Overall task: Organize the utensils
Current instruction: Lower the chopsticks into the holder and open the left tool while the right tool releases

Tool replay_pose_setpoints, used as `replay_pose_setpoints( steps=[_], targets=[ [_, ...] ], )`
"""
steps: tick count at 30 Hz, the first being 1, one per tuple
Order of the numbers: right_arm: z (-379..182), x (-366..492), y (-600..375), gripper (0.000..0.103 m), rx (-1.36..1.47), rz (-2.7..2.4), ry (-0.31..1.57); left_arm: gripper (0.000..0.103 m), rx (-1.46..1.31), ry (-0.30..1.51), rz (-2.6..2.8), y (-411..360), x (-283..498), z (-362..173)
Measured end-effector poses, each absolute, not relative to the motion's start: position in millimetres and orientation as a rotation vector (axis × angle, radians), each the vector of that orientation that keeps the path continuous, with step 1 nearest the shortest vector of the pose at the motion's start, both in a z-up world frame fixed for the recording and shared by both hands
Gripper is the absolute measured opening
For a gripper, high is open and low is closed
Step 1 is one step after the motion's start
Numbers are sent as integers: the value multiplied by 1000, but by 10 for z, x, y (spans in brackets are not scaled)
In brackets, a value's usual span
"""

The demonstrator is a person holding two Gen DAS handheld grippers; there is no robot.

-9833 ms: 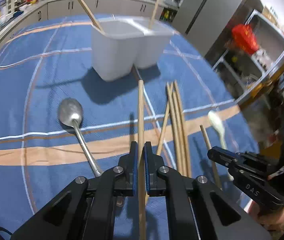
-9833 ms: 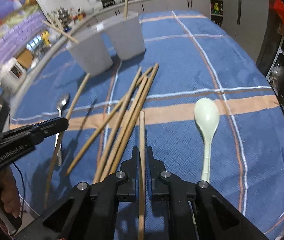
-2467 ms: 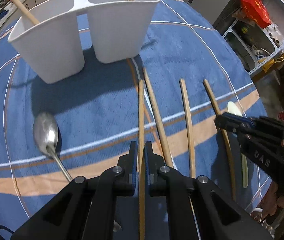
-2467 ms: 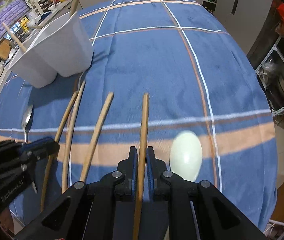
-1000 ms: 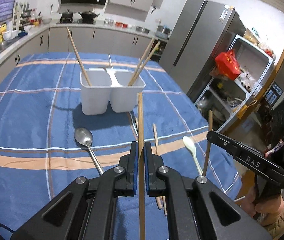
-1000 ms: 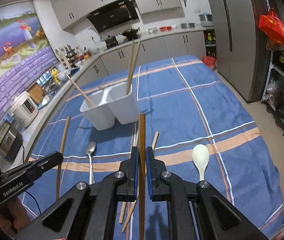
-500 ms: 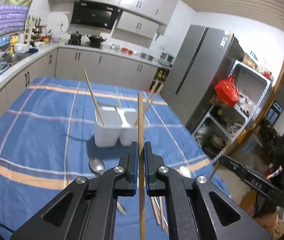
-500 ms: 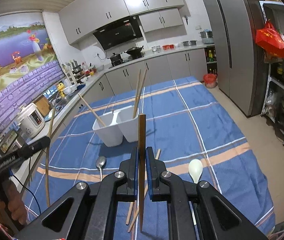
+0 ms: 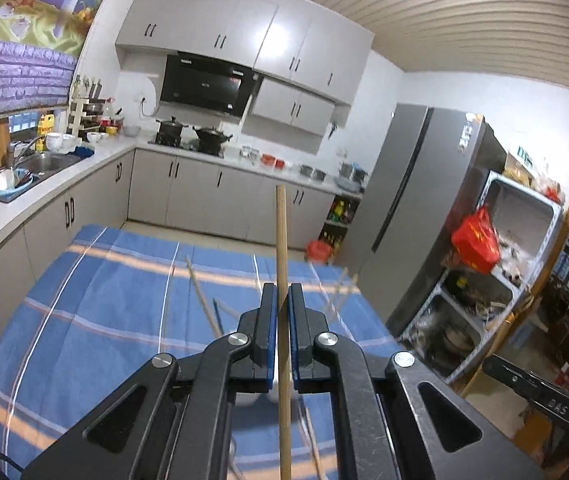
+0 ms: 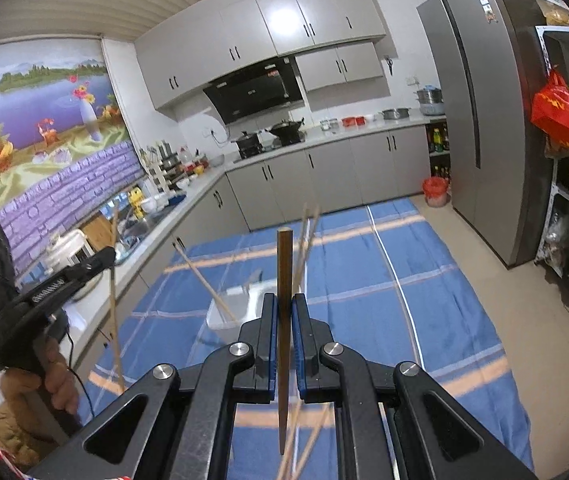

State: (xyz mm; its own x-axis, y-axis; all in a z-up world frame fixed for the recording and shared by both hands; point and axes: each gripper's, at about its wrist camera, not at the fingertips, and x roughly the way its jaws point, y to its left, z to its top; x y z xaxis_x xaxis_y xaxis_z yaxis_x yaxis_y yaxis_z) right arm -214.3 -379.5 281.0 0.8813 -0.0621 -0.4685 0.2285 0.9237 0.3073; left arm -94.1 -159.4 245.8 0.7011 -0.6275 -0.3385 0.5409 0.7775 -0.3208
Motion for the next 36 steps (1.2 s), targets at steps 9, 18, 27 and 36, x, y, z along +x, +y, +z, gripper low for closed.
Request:
replay_pose_setpoints(
  steps=[9,18,27,36],
  targets=[
    [3035,-1295,-3935,7,367,-141,425,5,-224,393,-623,-2019,-215,2523],
    [2989,-534,-4148,7,380,-152,429,5,-192,325,-548,-2469,314,2385],
    [2386,-152,-4153,8,389,-139,569,5,-74,377,-499,-2782,439,1875],
    [2097,-155,-4164,14,399,-128,619,7,-83,422,-490,-2663,351,1754]
  ],
)
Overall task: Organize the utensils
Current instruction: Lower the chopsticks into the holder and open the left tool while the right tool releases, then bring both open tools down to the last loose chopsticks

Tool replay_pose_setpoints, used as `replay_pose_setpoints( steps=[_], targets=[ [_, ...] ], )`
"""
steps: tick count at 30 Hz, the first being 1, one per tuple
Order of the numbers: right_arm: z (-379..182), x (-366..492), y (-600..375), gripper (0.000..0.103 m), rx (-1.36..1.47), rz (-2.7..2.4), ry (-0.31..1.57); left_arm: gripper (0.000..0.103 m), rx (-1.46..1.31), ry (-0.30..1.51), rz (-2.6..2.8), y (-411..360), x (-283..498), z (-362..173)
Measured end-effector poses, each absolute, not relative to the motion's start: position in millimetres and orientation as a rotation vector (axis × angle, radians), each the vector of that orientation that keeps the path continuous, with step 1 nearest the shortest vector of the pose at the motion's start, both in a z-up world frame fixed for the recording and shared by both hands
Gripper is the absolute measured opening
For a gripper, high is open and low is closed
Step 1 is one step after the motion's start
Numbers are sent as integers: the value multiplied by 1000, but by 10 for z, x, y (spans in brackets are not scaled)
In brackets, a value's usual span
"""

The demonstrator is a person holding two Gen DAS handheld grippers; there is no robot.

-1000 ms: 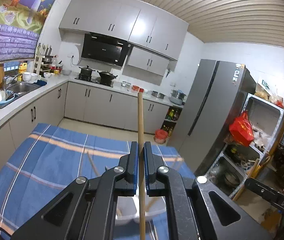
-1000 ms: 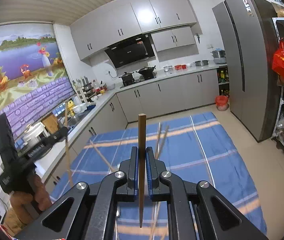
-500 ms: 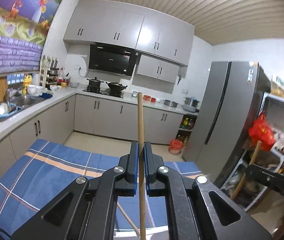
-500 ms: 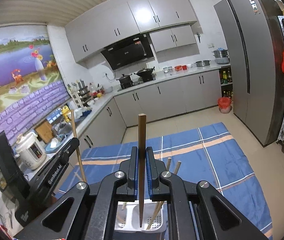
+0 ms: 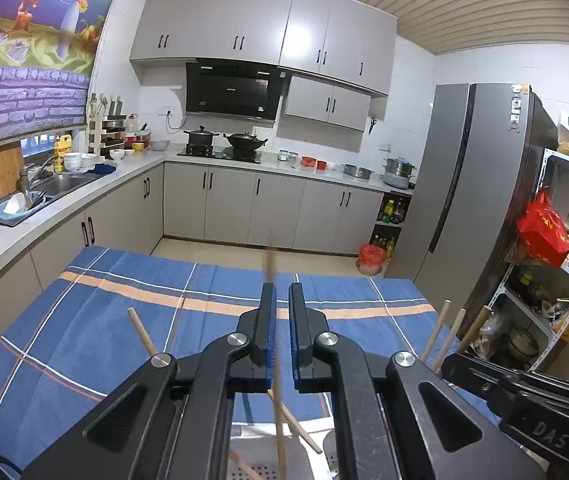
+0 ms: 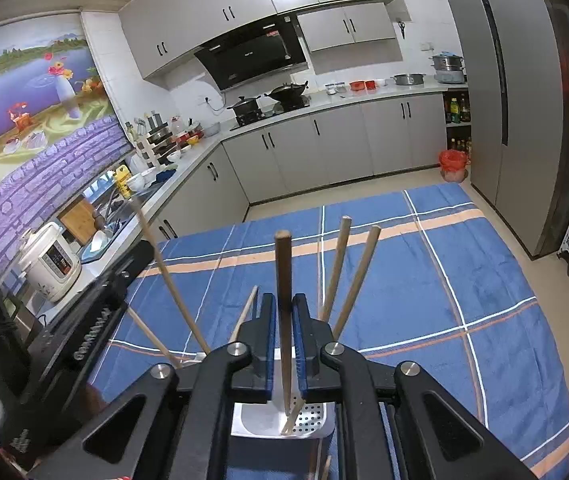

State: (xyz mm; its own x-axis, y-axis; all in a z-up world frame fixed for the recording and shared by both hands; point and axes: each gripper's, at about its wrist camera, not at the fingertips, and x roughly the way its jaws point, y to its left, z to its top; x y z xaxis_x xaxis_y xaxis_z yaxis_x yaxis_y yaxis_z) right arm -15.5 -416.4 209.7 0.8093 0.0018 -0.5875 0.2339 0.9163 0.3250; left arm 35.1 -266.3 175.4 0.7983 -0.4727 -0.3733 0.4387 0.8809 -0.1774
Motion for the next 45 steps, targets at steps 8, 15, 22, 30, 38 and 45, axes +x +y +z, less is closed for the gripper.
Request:
replay_pose_setpoints(
  steps=[8,15,22,30,38,45],
  targets=[
    [2109,-328,-4184,41,405,-146,613,31,-114,395,-491,-2490,95,1932],
    [2209,-795,-4222,63,431,-188,573,45,-121,364,-472,-2100,-350,2190],
    [1818,-1423,-4257,74,526,-212,624,55,-104,418,-409,-1577,-863,2156],
    [1133,-1882,-4176,74,656,-179,825,56,-19,628,-356,-1272,-1267,1601],
    [841,-2038,-3977,63,639,-169,887,56,6,807,-411,-1408,-1448,1124],
    [748,-1801,-3887,63,520,-185,973,56,4,883,-449,-1594,-1470,909]
  ],
)
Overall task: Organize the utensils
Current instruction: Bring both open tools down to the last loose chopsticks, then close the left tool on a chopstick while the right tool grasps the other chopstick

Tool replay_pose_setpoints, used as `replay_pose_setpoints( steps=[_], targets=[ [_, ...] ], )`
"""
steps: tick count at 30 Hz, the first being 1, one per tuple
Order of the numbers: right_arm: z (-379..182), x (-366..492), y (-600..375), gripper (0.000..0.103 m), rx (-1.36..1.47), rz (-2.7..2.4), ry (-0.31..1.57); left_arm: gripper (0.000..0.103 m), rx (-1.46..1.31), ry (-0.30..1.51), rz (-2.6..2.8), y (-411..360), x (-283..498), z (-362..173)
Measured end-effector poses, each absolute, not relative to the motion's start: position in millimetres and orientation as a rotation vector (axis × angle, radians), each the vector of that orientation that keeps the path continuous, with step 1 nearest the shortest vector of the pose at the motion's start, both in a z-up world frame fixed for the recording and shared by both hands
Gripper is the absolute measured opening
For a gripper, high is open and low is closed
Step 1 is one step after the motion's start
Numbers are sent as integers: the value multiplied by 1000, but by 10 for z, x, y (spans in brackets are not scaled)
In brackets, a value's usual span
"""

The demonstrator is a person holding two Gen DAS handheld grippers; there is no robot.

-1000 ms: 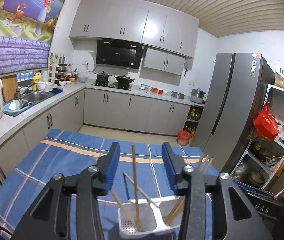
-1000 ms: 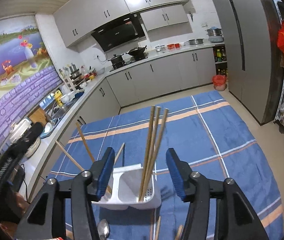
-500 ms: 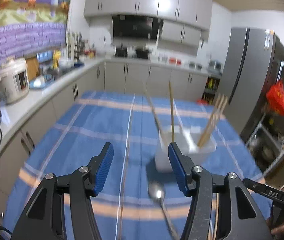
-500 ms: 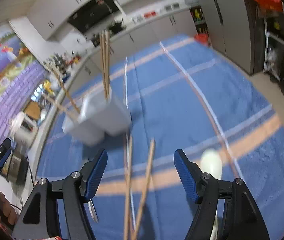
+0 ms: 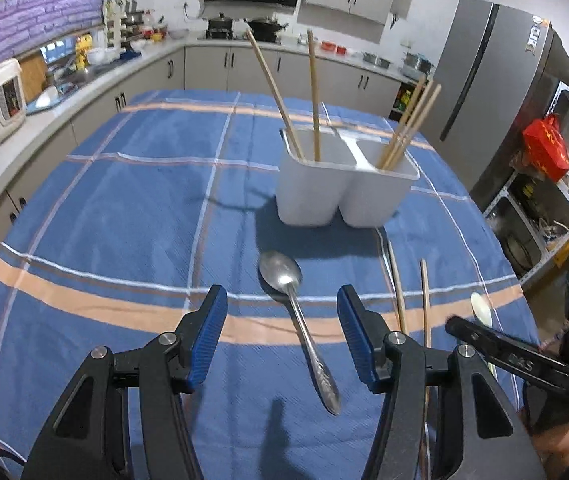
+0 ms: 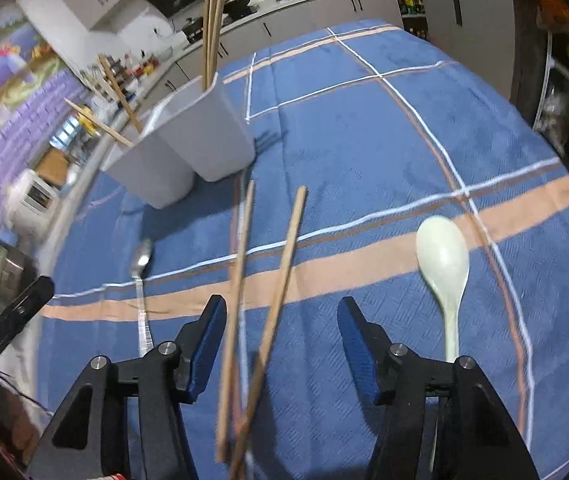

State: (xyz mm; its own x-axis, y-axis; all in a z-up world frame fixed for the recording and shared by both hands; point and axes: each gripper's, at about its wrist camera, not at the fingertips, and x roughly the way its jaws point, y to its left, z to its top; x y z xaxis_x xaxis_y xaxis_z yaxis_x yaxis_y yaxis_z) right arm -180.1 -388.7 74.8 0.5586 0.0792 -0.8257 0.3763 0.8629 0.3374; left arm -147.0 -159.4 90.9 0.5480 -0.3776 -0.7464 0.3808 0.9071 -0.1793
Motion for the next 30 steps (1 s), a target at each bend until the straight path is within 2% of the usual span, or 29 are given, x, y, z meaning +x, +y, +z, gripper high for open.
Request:
replay_pose_setpoints(
  steps=[6,8,11,19,22,25,26,28,30],
  targets=[
    [634,-1519,-3718,48,376,-201,1037,56,26,924,-492,-1764,-1435,793],
    [592,-1476,-3685,35,337,-220,1052,56,34,931,-503,-1821,-1407,773],
    [591,-1496,-3728,27,312,-246,1070,56,48,946,-531,-1929,-1362,744],
    [599,-1744,-4008,24,381,-309,1071,56,150,1047,-675,-2515,-1359,518],
    [604,-1821,-4050,24,408,-307,1065,52,220,1069,-730,-2793,-1399,384],
    [600,-1850,-4058,24,419,-302,1062,34,282,1100,-752,-3003,-1405,237],
    [599,-1872,-4071,24,427,-296,1057,23,297,1117,-755,-3065,-1398,178],
    [597,-1874,-4085,24,441,-285,1049,19,318,1093,-752,-3133,-1413,157],
    [593,-1890,-4113,24,465,-264,1038,8,322,1097,-760,-3169,-1425,149]
  ],
)
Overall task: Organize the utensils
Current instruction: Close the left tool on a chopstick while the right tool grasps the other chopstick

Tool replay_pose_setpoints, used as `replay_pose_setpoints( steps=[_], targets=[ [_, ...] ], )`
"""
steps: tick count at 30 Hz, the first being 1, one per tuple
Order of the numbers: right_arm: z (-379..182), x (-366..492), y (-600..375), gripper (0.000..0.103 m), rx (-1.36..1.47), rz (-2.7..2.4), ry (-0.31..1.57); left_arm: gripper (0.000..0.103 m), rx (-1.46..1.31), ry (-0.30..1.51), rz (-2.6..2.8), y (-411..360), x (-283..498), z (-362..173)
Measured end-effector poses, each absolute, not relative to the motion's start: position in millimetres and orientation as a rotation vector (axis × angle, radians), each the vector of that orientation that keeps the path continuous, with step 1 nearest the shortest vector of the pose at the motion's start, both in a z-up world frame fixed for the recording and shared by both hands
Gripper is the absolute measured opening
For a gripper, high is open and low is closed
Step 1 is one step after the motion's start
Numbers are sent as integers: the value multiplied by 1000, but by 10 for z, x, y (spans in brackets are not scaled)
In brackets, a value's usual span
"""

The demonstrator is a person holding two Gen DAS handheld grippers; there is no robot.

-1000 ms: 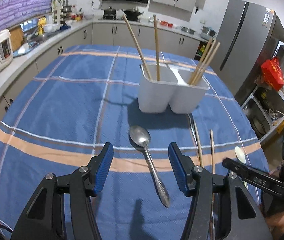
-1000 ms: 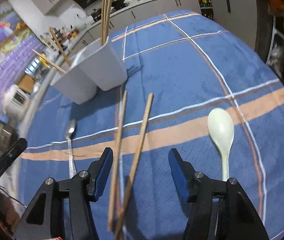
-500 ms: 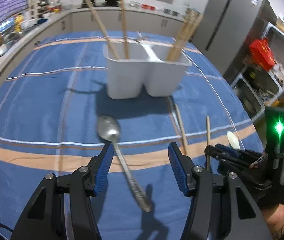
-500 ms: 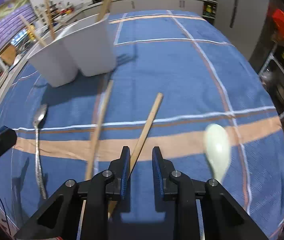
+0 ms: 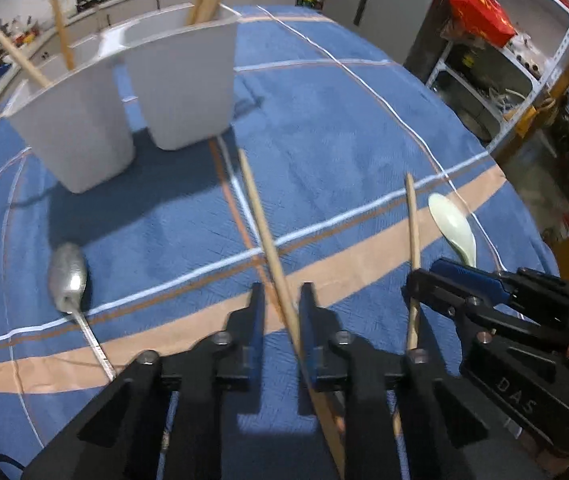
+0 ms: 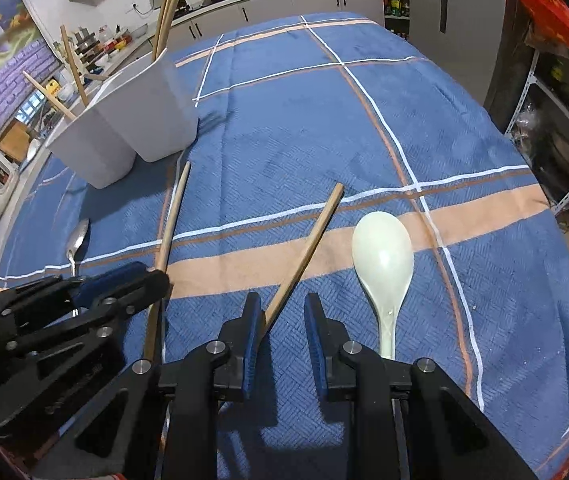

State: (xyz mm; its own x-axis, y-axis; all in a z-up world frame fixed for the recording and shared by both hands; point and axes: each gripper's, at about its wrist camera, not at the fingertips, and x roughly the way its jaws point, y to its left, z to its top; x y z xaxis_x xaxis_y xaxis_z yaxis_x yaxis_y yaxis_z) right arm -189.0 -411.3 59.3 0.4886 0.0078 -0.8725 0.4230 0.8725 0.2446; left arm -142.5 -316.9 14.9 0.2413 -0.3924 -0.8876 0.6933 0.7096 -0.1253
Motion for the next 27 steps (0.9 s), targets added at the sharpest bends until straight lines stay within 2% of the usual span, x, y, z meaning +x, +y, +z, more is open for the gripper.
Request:
replay_pose_setpoints(
  steps=[2,7,13,15,17,27],
  targets=[
    [578,-1884,-4134,16,485,-234,1030,7,291,1101,-754,-3142,-1421,142],
    [565,-1874,-4099,10,514,-147,1043,6,175,1185,-745,-2874,-1426,120],
    [591,-1938,-3992,10,423,-114,1103,6,108,1280,-741,-2598,-1526,108],
    [604,-1916,-4013,11,401,-129,1116,6,110,1282,-730,-2619,-1491,108],
    [604,-1849,-4042,16,391,-157,1133,6,120,1284,-706,-2670,-1448,110],
    [607,-1449,-4011,18,320,-247,1203,6,147,1238,-688,-2804,-1353,97]
  ],
)
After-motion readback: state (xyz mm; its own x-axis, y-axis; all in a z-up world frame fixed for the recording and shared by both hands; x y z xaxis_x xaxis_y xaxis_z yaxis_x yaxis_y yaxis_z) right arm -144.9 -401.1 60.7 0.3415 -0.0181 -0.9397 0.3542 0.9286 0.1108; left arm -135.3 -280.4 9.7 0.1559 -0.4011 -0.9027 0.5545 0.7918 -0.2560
